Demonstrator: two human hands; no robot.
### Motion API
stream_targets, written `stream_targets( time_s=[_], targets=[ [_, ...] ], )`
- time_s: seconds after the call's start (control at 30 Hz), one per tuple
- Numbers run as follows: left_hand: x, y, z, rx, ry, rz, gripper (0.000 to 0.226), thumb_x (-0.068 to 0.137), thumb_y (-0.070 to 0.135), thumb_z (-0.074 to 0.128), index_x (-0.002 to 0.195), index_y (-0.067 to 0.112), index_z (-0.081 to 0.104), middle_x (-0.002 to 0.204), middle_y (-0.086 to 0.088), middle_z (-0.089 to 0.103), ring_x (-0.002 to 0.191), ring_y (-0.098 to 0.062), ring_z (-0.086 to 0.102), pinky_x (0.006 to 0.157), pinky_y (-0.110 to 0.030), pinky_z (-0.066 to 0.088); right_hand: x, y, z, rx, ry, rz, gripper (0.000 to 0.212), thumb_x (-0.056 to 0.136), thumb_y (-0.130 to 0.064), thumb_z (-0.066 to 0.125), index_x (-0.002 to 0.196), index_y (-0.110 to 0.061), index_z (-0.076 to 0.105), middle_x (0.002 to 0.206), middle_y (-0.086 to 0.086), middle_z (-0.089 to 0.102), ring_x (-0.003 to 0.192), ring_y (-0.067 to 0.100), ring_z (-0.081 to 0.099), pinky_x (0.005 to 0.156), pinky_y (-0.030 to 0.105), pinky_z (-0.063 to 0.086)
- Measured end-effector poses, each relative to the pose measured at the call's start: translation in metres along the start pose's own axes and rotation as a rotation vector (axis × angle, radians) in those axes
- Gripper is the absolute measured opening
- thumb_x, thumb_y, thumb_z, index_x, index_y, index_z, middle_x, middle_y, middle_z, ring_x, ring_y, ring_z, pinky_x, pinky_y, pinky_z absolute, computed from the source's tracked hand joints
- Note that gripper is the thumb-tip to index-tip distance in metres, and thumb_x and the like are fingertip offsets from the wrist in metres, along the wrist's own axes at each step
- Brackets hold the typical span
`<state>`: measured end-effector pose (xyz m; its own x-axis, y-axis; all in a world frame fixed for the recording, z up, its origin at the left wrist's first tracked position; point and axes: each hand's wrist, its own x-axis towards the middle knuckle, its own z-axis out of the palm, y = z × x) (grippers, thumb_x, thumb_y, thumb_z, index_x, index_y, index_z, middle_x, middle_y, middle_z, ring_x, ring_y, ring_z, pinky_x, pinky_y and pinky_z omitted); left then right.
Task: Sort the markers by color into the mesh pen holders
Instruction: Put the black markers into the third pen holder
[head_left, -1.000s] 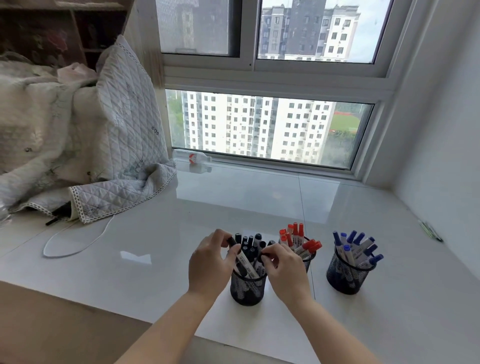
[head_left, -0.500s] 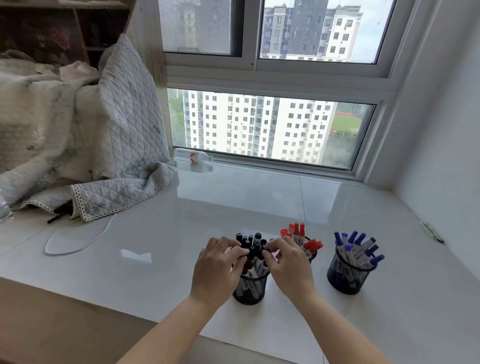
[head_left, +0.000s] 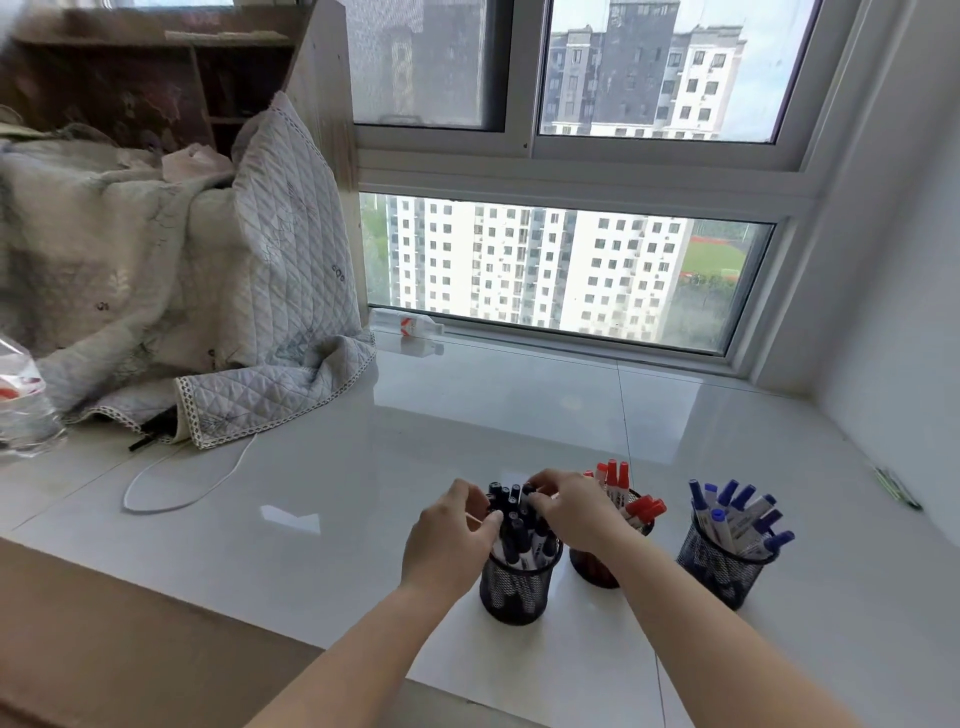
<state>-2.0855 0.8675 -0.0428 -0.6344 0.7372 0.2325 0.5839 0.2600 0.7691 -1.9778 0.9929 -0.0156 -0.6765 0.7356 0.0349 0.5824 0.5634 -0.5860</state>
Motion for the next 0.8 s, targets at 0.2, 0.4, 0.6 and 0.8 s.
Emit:
stream_targets(
  time_s=[0.2, 0.4, 0.6, 0.8],
  targets=[
    [-0.003, 0.002, 0.002, 0.042, -0.045, 0.024, 0.009, 0.082, 0.035, 0.063, 0.088, 0.029, 0.061, 0.085, 0.014, 0.065, 0.077, -0.004, 0.063, 0.073, -0.026, 0.053, 0.003, -0.004, 0.000, -0.095, -0.071, 0.008, 0.030, 0.093, -0.031, 0.048, 0.120, -0.020, 0.056, 0.114, 0.004, 0.064, 0.094, 0.020, 0.062, 0.076, 0.031, 0.051],
    [-0.003, 0.002, -0.001, 0.018, 0.007, 0.095, 0.013, 0.084, 0.035, 0.064, 0.091, 0.025, 0.065, 0.091, 0.008, 0.063, 0.078, -0.007, 0.062, 0.075, -0.028, 0.051, 0.001, -0.006, -0.005, -0.059, 0.186, -0.062, 0.024, 0.094, -0.033, 0.047, 0.103, -0.015, 0.060, 0.105, 0.000, 0.058, 0.089, 0.016, 0.055, 0.075, 0.029, 0.043],
    [0.003, 0.004, -0.026, -0.120, 0.288, 0.223, 0.010, 0.082, 0.033, 0.067, 0.079, 0.027, 0.059, 0.068, 0.009, 0.059, 0.062, -0.003, 0.055, 0.059, -0.016, 0.043, -0.009, -0.008, -0.042, 0.313, 0.516, -0.166, 0.019, 0.088, -0.036, 0.057, 0.093, -0.019, 0.063, 0.080, -0.007, 0.056, 0.068, 0.012, 0.056, 0.063, 0.030, 0.047],
    [0.011, 0.006, -0.048, -0.349, 0.548, 0.135, 0.022, 0.085, 0.045, 0.051, 0.083, 0.023, 0.048, 0.060, 0.007, 0.056, 0.055, -0.006, 0.054, 0.050, -0.011, 0.037, -0.019, -0.007, -0.061, 0.617, 0.720, -0.092, 0.013, 0.093, -0.031, 0.050, 0.090, -0.020, 0.055, 0.066, -0.003, 0.061, 0.049, 0.000, 0.057, 0.051, 0.018, 0.048]
  ],
)
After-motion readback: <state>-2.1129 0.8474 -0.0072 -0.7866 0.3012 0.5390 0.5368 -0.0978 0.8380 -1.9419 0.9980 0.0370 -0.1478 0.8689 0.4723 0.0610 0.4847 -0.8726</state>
